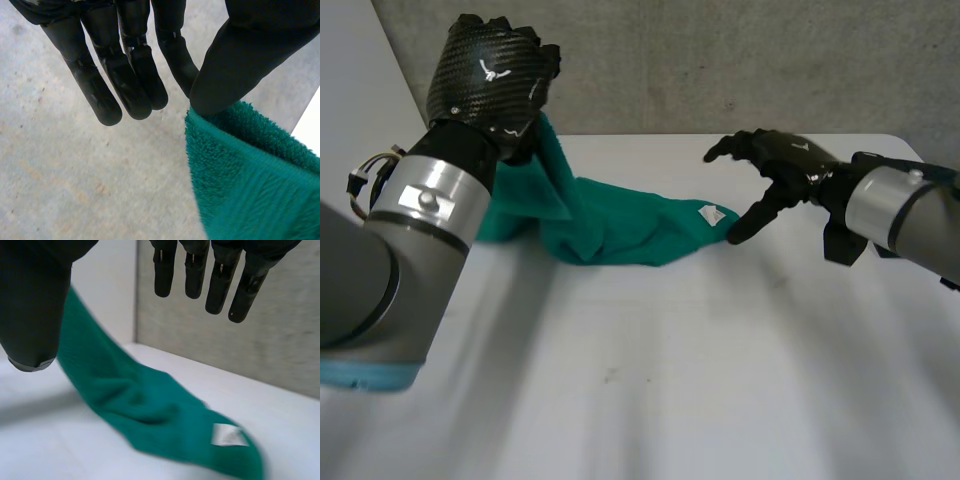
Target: Fold the laundry.
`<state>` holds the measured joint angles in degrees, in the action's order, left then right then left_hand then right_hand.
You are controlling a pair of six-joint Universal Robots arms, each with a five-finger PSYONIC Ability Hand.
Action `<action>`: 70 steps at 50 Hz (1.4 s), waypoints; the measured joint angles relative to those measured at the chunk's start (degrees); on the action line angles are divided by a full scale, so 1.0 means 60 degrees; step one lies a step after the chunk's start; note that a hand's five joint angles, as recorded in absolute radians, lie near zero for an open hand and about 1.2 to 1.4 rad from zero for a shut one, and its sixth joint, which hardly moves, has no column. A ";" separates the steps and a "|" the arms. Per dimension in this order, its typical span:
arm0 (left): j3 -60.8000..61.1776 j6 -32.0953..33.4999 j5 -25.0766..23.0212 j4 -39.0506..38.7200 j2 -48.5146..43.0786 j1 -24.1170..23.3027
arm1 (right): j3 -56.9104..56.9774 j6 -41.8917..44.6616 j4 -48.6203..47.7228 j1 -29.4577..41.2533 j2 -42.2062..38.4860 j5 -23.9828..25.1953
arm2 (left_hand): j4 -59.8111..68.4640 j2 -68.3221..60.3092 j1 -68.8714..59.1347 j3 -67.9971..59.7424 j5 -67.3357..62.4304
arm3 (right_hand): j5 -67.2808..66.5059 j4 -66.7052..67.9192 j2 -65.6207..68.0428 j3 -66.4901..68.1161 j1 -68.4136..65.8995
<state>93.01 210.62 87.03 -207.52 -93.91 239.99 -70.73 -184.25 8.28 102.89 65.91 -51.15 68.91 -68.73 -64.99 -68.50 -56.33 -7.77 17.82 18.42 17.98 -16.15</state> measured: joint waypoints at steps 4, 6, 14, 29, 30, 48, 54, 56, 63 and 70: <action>0.0301 -0.0012 0.0004 0.0003 0.0559 -0.0368 | -0.0524 -0.0853 -0.0608 -0.0228 0.0184 0.1016 | 0.0000 -0.0001 0.0000 0.0000 -0.0001 | 0.0000 0.0000 0.0000 0.0000 0.0000; 0.0365 -0.0017 0.0006 0.0012 0.0778 -0.0502 | -0.0668 -0.1080 -0.0893 -0.0297 0.0246 0.1327 | 0.0000 -0.0001 0.0000 0.0000 -0.0001 | -0.0001 0.0000 0.0000 0.0000 0.0000; 0.0519 -0.0032 -0.0116 0.0195 0.2075 -0.1088 | 0.0159 -0.0973 -0.1380 -0.0426 -0.0253 0.1200 | 0.0000 -0.0002 0.0000 0.0000 -0.0001 | 0.0605 -0.0701 -0.0918 -0.0910 0.0730; 0.0896 -0.0036 -0.0403 0.0894 0.3558 -0.1198 | 0.3827 0.1727 0.1258 0.0456 -0.3421 0.0782 | 0.0000 -0.0002 0.0000 0.0000 -0.0001 | 0.0606 -0.0707 -0.0961 -0.0922 0.0741; 0.0896 -0.0036 -0.0403 0.0894 0.3558 -0.1198 | 0.3827 0.1727 0.1258 0.0456 -0.3421 0.0782 | 0.0000 -0.0002 0.0000 0.0000 -0.0001 | 0.0606 -0.0707 -0.0961 -0.0922 0.0741; 0.0552 -0.0016 -0.0310 0.0821 0.2274 -0.0811 | 0.4328 0.4101 0.4011 0.2453 -0.4976 0.0559 | 0.0000 -0.0003 0.0000 0.0000 0.0000 | -0.7107 0.7374 0.7382 0.7330 -0.6399; 0.0103 -0.0009 -0.0294 0.0817 0.1785 -0.0645 | 0.4915 0.3477 0.3478 0.2098 -0.4673 -0.0367 | 0.0001 -0.0004 0.0000 0.0000 -0.0001 | -0.8119 0.8367 0.8138 0.8304 -0.6717; -0.0187 -0.0009 -0.0271 0.0814 0.1573 -0.0600 | 0.4820 0.3253 0.2942 0.1758 -0.4190 -0.0870 | 0.0001 -0.0004 0.0000 0.0000 -0.0001 | -0.8119 0.8368 0.8138 0.8305 -0.6717; -0.1274 -0.0006 0.0106 0.0807 0.0848 -0.0526 | 0.2568 0.3389 0.1601 0.0628 -0.1101 -0.1621 | 0.0001 -0.0005 0.0000 0.0000 -0.0001 | -0.8119 0.8369 0.8138 0.8305 -0.6717; -0.1724 0.0006 0.0357 0.0803 0.0318 -0.0529 | -0.0281 0.5320 0.2446 0.0165 0.1365 -0.1568 | 0.0001 -0.0005 0.0000 0.0000 -0.0001 | -0.8160 0.8370 0.8138 0.8305 -0.6717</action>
<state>82.66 210.66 89.17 -202.70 -92.00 236.81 -72.42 -152.33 22.96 103.88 74.10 -60.55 68.92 -68.76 -64.99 -68.50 -56.34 -56.73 68.04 67.25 67.81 -56.46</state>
